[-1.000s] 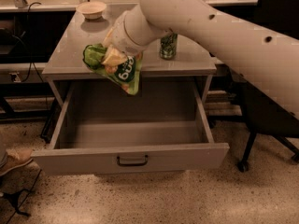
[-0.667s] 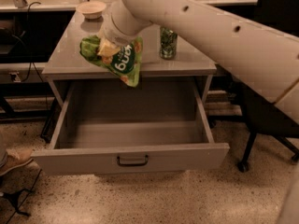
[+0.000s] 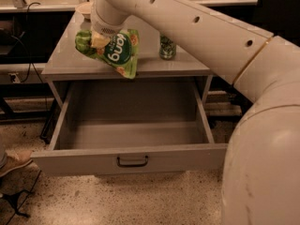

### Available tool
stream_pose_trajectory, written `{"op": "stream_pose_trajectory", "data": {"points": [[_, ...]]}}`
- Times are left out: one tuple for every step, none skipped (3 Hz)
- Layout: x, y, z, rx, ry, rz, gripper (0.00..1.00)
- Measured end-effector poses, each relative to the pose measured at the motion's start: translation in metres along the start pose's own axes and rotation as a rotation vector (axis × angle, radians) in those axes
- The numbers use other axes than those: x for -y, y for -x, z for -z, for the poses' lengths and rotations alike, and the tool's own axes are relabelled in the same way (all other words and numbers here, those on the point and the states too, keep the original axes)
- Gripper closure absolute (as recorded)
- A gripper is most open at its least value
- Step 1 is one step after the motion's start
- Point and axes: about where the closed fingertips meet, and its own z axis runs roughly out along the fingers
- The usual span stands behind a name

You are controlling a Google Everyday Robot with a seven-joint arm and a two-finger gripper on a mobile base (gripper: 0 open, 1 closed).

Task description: Pick green rice chip bag from top drawer and place on counter

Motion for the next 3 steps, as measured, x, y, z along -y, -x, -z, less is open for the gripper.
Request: {"op": "stream_pose_trajectory", "data": {"points": [[0.011,-0.001,-0.017,0.020,-0.002,0.018,1.00],[0.030,0.002,-0.032,0.065,-0.017,0.034,1.00],[0.052,0.002,-0.066,0.045,0.004,0.060,0.98]]}}
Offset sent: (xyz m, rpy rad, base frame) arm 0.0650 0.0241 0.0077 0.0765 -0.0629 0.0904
